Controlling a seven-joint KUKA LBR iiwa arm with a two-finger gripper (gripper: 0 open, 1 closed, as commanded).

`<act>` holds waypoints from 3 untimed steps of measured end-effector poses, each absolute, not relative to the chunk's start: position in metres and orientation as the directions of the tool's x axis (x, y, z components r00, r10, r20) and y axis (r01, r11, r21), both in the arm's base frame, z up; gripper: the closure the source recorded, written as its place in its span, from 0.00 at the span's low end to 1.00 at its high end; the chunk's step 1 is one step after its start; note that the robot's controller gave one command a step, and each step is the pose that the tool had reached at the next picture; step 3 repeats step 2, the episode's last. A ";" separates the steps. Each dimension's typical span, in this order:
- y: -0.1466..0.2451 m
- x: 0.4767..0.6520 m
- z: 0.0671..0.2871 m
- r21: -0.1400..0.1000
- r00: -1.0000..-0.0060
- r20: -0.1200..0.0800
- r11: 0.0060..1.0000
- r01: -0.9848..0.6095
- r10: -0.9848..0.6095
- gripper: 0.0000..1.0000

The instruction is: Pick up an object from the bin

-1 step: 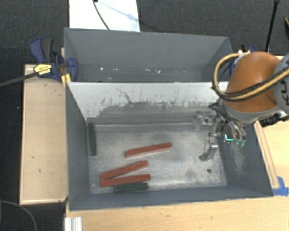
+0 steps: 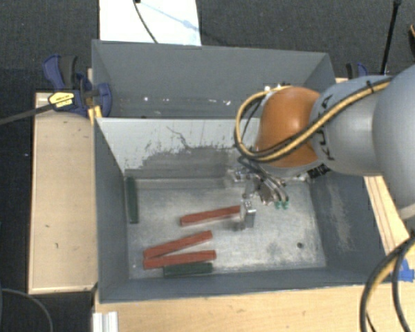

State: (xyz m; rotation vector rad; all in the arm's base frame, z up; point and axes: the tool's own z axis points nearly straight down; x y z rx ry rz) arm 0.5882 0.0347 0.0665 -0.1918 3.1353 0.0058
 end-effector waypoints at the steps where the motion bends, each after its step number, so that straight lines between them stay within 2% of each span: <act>1: 0.030 0.589 0.071 0.000 -0.993 -0.004 0.993 -0.117 -0.117 1.00; 2: 0.055 0.576 0.217 0.001 -0.994 -0.011 0.994 -0.109 -0.109 1.00; 3: 0.055 0.576 0.217 0.001 -0.994 -0.011 0.994 -0.109 -0.109 1.00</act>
Offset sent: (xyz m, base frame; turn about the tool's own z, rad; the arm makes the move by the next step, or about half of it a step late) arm 0.0000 0.0000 0.0000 0.0000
